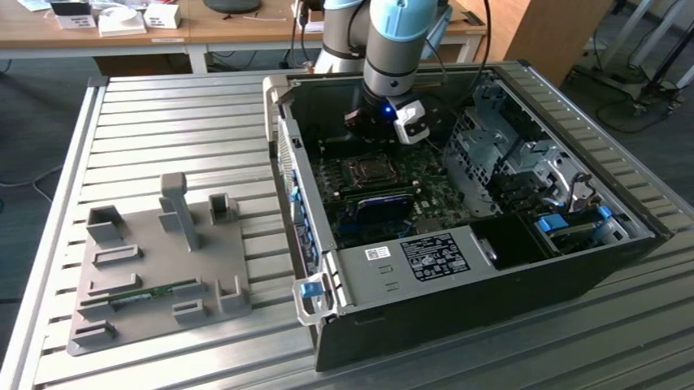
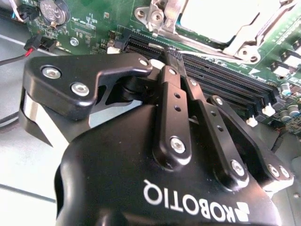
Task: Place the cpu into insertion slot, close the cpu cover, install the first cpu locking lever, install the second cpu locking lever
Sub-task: 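Install the first cpu locking lever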
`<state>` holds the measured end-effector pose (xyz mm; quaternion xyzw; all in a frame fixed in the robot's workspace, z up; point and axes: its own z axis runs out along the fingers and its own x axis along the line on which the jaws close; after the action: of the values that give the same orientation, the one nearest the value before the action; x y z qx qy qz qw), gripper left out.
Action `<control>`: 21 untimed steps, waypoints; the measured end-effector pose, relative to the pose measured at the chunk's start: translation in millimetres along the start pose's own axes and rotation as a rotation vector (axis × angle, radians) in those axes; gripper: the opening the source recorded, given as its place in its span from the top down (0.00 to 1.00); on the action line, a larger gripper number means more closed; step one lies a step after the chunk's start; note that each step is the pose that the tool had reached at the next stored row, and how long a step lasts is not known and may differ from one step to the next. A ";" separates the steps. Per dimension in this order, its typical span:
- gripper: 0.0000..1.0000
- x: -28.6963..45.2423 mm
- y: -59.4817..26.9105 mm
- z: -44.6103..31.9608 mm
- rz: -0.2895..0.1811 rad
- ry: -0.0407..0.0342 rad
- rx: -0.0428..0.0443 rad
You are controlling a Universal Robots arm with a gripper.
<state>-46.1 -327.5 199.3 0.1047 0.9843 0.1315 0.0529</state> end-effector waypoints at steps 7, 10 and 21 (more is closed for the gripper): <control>0.89 0.2 0.1 0.0 0.002 0.0006 -0.0044; 0.89 0.2 -0.5 0.1 0.001 -0.0005 -0.0046; 0.89 -0.8 -5.4 -0.3 -0.001 -0.0084 -0.0063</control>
<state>-46.4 -332.9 198.2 0.1047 0.9837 0.1342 0.0574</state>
